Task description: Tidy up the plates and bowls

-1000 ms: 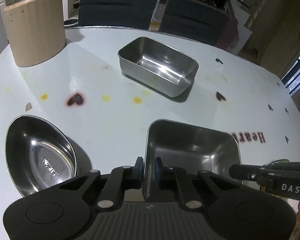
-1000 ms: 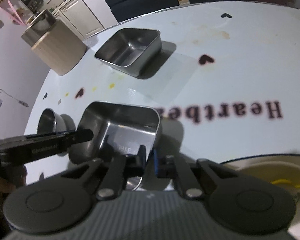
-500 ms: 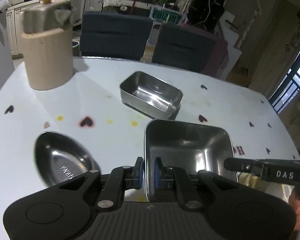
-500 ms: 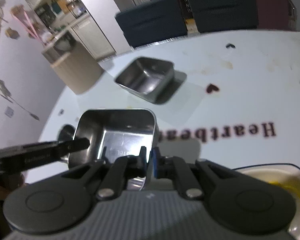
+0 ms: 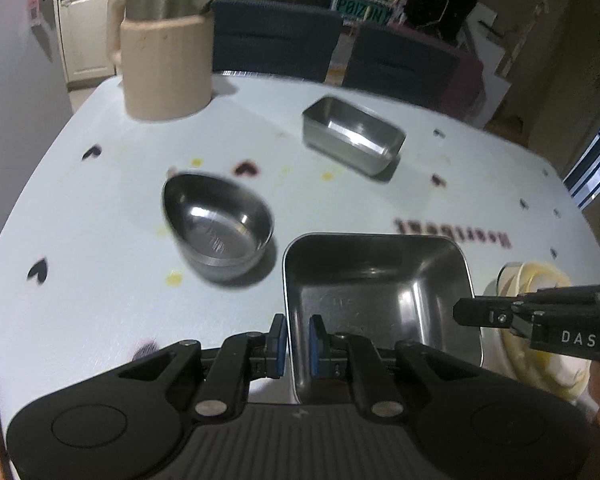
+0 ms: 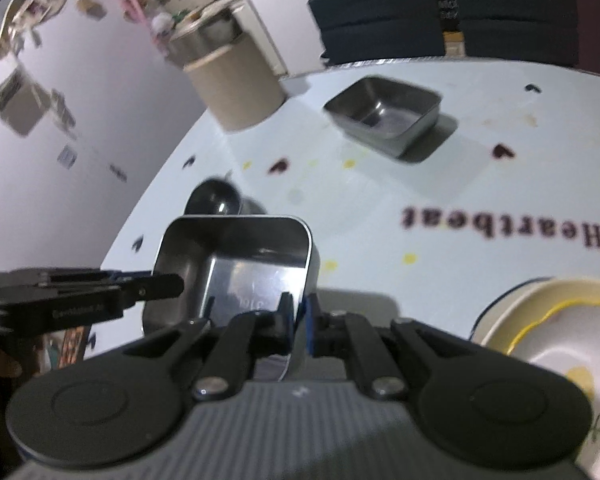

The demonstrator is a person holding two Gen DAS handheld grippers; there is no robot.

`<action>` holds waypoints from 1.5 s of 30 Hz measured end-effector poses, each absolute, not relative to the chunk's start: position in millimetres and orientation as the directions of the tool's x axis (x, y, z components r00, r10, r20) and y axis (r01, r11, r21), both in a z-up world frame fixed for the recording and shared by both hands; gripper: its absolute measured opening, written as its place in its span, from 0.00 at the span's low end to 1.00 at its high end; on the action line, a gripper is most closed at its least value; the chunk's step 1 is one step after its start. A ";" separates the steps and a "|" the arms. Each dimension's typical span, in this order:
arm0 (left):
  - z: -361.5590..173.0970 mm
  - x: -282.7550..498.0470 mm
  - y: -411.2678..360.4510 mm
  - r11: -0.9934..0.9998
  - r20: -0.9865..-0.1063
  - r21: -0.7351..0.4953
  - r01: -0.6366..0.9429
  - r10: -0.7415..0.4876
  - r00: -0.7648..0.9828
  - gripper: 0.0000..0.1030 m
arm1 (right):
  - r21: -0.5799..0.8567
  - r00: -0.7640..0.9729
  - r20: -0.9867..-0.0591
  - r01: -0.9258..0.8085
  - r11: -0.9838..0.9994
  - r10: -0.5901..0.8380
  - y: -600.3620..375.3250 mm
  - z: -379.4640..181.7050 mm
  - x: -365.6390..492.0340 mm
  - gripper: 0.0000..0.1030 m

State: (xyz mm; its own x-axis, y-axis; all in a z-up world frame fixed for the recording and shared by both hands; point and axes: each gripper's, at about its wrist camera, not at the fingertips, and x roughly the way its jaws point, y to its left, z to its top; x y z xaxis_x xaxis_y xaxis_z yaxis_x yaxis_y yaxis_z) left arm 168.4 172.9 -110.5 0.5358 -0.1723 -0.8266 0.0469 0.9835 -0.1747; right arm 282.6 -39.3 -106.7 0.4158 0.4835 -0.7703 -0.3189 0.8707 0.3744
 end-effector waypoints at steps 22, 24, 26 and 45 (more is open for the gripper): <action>-149.0 170.1 175.4 0.991 -0.900 -0.128 0.038 -0.132 0.414 0.12 | 0.351 0.233 -0.869 -0.329 0.877 0.436 -9.9 -144.7 272.5 0.09; -151.2 171.4 175.4 0.992 -0.903 -0.119 0.039 -0.125 0.410 0.12 | 0.348 0.236 -0.869 -0.330 0.877 0.434 -8.8 -144.4 272.2 0.09; -151.6 172.3 176.6 0.991 -0.904 -0.126 0.034 -0.129 0.408 0.12 | 0.349 0.236 -0.869 -0.333 0.876 0.435 -7.8 -144.4 271.5 0.10; -146.7 170.4 176.8 0.990 -0.904 -0.136 0.024 -0.134 0.406 0.46 | 0.331 0.263 -0.867 -0.332 0.883 0.424 -9.6 -143.7 273.7 0.15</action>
State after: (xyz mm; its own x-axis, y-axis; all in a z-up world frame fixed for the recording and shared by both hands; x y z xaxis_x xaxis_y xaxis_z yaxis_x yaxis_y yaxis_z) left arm 170.4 176.8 -146.7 0.4064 -0.1336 -0.9039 0.0240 0.9905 -0.1356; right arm 273.7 -9.6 -143.7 0.2632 0.4240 -0.8665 -0.3321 0.8832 0.3313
